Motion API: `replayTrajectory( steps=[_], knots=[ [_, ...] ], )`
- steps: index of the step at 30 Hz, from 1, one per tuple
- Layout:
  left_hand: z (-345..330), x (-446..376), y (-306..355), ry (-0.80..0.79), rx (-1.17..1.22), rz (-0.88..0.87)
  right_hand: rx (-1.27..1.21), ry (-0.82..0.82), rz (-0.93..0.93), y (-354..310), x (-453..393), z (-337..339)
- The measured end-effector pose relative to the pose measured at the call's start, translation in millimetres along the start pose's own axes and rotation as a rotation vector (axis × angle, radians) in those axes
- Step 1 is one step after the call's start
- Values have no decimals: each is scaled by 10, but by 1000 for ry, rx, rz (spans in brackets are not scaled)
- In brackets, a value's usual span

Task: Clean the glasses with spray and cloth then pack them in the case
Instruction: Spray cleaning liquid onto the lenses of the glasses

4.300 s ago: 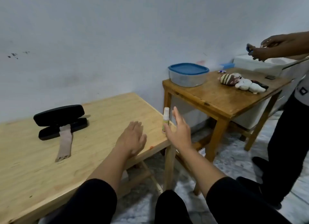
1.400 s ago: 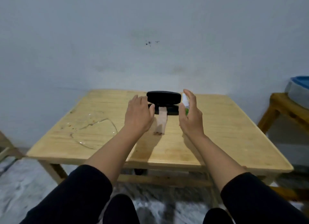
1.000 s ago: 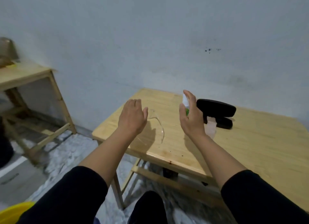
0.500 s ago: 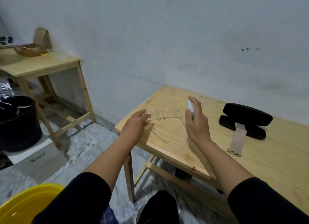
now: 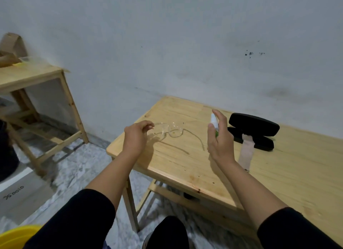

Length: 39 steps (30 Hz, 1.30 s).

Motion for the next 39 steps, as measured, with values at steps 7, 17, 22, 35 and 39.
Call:
replayTrajectory(
  steps=[7, 17, 22, 35, 39],
  knots=[
    [-192, -27, 278, 24, 199, 23, 150, -166, 63, 53, 188, -121],
    [-375, -6, 514, -61, 304, 35, 429, -152, 28, 119, -123, -114],
    [-416, -32, 558, -75, 302, 11, 422, -132, 12, 133, -160, -65],
    [-571, -16, 678, -110, 332, 10, 272, -231, 65, -160, -77, -234],
    [-471, -57, 644, -56, 433, 57, -176, -36, -194, 128, -49, -57]
  ],
)
Point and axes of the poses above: each hand's wrist, its own x-axis away from the middle knuckle, its own z-axis out of the back of the hand, y = z × x, the point moved 8 cm from there along -x, towards the middle knuckle, and after that the axes turned 12 degrees about x, right-handed, at the moved point
